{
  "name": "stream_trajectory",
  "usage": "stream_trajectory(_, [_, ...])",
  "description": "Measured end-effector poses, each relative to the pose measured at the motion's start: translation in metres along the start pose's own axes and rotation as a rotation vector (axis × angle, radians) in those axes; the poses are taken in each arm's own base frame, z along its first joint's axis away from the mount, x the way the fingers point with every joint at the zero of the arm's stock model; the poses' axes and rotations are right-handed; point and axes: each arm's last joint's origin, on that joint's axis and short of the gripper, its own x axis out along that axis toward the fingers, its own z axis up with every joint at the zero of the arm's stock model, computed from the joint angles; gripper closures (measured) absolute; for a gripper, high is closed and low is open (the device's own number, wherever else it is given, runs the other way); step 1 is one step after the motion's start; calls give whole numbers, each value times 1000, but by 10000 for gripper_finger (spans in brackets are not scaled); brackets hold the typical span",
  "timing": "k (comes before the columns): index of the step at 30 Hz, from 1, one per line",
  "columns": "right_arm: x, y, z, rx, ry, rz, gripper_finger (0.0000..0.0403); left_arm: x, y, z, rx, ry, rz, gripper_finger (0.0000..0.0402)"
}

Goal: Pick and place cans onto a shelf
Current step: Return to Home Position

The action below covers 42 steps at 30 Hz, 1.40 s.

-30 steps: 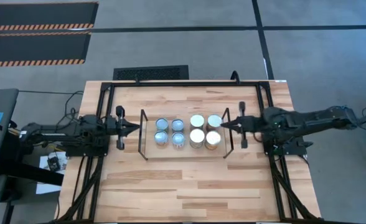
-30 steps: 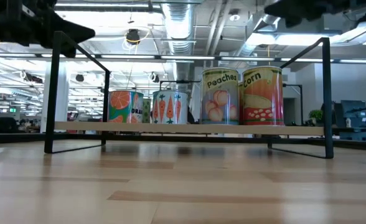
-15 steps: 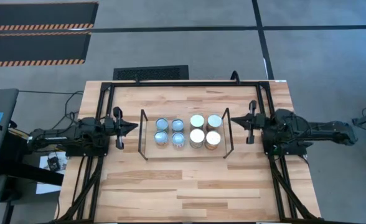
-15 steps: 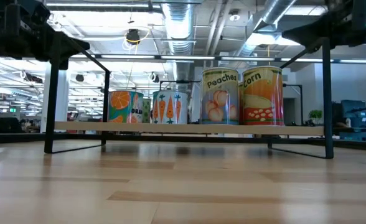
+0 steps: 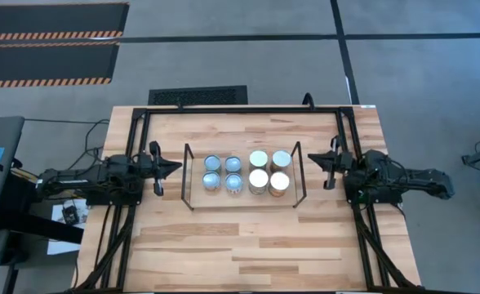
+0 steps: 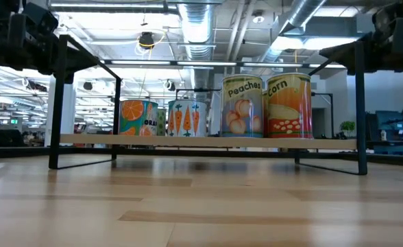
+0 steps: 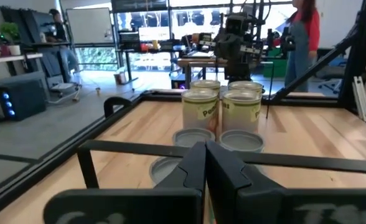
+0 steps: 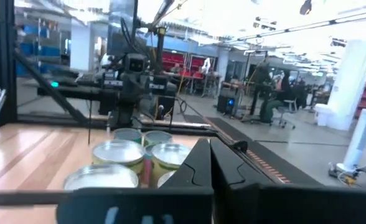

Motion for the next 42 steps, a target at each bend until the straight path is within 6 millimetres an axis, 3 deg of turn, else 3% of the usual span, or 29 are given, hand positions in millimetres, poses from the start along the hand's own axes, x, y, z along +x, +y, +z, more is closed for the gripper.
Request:
stream_trajectory(11, [0, 0, -12, 95, 133, -55, 387, 0, 1, 0, -27, -6, 29, 401])
stream_trajectory(23, [1, -4, -15, -43, 167, -110, 381, 0, 3, 0, 21, -10, 102, 401])
stream_trajectory(42, [1, -4, -16, -46, 174, -112, 379, 0, 4, 0, 22, -12, 128, 401])
